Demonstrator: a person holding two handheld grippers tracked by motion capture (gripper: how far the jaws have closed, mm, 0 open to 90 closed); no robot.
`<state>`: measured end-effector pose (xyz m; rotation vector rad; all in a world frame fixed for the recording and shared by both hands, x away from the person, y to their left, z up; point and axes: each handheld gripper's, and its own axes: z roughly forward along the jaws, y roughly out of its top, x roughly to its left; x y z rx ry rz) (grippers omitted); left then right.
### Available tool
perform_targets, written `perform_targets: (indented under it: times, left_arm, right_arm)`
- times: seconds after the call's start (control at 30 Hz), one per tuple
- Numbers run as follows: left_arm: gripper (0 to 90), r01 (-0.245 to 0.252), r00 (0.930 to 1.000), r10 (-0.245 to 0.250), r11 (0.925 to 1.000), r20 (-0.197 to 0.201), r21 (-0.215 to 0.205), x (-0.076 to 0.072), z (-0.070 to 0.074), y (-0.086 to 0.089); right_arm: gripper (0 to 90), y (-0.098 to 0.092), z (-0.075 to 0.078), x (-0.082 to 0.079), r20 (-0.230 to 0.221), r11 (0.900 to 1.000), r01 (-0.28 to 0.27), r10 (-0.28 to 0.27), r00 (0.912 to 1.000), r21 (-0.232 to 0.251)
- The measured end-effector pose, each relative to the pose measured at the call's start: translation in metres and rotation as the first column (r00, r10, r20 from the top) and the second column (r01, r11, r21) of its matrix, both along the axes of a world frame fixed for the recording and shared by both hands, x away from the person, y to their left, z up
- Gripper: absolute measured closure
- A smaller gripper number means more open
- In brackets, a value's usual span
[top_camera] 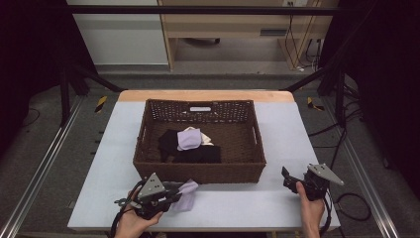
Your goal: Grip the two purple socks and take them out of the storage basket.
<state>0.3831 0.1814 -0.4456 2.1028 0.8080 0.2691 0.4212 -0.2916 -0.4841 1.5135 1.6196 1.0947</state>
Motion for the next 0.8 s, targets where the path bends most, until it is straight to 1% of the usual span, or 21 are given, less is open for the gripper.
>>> perform_targets:
  times: [0.13, 0.27, 0.33, 0.37, 0.43, 0.53, 0.6, 0.67, 0.8]
  left_arm:
    - [66.5, -0.021, 0.9993, 0.021, 0.9998, 0.030, 0.000, -0.001, 0.002, 0.001]
    - [57.2, -0.042, 0.9972, 0.043, 0.9989, 0.060, -0.022, -0.002, 0.009, 0.003]
    - [54.5, -0.049, 0.9957, 0.051, 0.9984, 0.077, -0.027, -0.003, 0.013, 0.004]
    - [53.7, -0.054, 0.9944, 0.057, 0.9978, 0.089, -0.038, -0.004, 0.017, 0.005]
    - [52.5, -0.055, 0.9939, 0.058, 0.9977, 0.094, -0.040, -0.004, 0.019, 0.005]
    - [51.5, -0.055, 0.9917, 0.061, 0.9970, 0.113, -0.053, -0.005, 0.027, 0.006]
    - [51.0, -0.065, 0.9878, 0.072, 0.9961, 0.138, -0.060, -0.005, 0.035, 0.008]
    - [50.3, -0.072, 0.9852, 0.082, 0.9951, 0.151, -0.067, -0.004, 0.042, 0.010]
    - [49.4, -0.090, 0.9763, 0.107, 0.9914, 0.188, -0.095, 0.003, 0.060, 0.014]
  right_arm:
    - [2.7, 0.000, 0.000, 0.000, 0.003, 1.000, -0.006, 0.006, 1.0000, -0.001]
    - [2.8, 0.000, 0.000, 0.000, 0.003, 1.000, -0.010, 0.010, 0.9999, 0.000]
    - [2.7, 0.000, 0.000, 0.000, 0.006, 1.000, -0.014, 0.014, 0.9999, -0.001]
    - [2.7, 0.001, 0.000, 0.000, 0.004, 1.000, -0.017, 0.017, 0.9999, -0.003]
    - [3.0, 0.000, 0.000, 0.000, 0.001, 1.000, -0.020, 0.020, 0.9998, -0.005]
    - [3.7, 0.000, 0.000, 0.000, -0.005, 1.000, -0.017, 0.017, 0.9998, 0.000]
    - [3.7, 0.000, 0.000, 0.000, -0.001, 1.000, -0.014, 0.014, 0.9999, 0.000]
    - [3.7, 0.001, 0.000, 0.000, 0.003, 1.000, -0.012, 0.012, 0.9999, -0.001]
    - [3.6, 0.001, 0.000, 0.000, 0.008, 1.000, -0.009, 0.009, 0.9999, -0.002]
